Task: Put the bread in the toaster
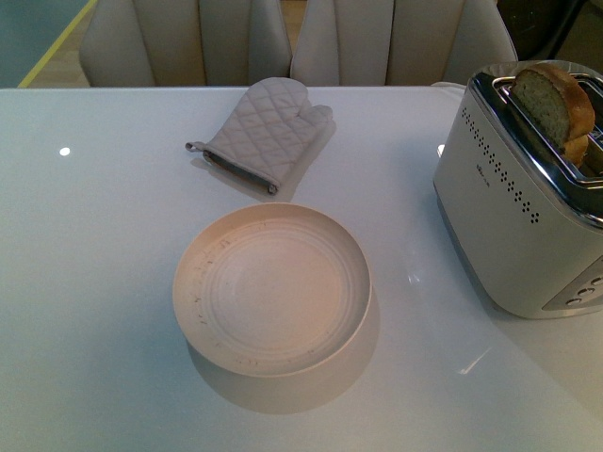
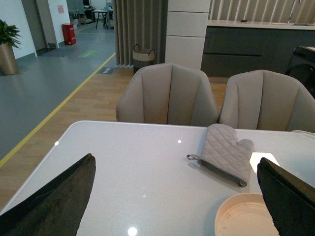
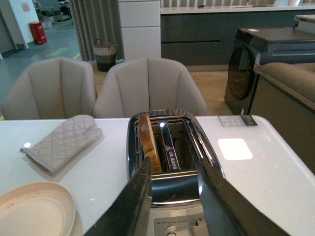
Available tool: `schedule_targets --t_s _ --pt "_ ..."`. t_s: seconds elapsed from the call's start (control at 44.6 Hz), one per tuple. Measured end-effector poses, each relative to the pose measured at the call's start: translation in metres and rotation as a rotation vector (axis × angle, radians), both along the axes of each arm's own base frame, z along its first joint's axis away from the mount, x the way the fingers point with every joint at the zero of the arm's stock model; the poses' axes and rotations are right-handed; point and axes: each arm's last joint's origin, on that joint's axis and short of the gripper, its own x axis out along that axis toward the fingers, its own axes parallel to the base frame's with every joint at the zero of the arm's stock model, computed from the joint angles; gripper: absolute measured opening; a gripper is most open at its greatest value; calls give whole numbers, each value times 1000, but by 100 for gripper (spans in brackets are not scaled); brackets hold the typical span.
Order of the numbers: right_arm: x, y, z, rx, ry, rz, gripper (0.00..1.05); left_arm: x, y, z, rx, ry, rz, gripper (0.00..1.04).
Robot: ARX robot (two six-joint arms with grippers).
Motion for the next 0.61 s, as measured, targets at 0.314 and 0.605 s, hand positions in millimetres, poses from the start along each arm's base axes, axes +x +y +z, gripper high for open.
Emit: schedule_targets --t_s 0.314,0.605 --pt "0 0 0 0 0 0 90 0 0 0 0 0 0 98" --pt "0 0 0 0 0 0 96 0 0 0 0 0 0 98"
